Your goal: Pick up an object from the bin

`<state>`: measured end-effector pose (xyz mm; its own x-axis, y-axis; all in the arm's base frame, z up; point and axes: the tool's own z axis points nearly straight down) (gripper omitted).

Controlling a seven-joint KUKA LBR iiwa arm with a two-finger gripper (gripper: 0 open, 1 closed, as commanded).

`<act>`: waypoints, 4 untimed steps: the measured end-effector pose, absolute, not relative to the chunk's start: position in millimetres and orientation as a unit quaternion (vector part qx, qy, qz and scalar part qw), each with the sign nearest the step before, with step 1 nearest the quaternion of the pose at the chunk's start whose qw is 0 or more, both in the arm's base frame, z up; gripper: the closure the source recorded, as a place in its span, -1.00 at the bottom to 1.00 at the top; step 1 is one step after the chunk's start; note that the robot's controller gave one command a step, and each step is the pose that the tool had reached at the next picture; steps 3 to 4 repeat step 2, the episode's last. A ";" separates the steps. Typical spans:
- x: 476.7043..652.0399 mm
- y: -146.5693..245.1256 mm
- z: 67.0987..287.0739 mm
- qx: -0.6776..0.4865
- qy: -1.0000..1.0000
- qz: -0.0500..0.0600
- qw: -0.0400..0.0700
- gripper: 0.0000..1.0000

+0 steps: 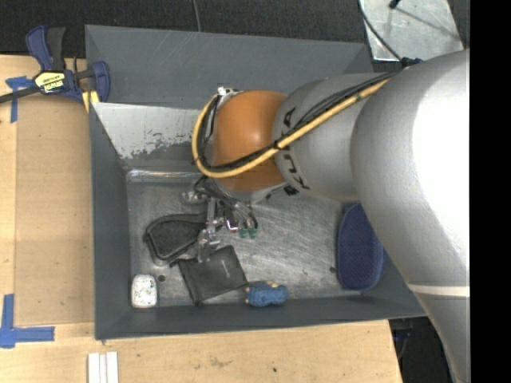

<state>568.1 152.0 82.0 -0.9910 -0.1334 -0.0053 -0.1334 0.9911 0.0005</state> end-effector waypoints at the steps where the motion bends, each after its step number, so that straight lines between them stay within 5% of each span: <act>1: 568.1 151.9 80.7 -0.067 0.998 0.000 0.002 1.00; 2: 554.4 129.9 264.7 -0.181 0.984 -0.001 0.002 1.00; 4: 554.4 129.9 264.7 -0.181 0.984 -0.001 0.002 1.00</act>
Offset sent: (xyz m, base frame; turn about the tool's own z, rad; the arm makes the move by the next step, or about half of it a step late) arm 0.0000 0.0000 0.0000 0.0000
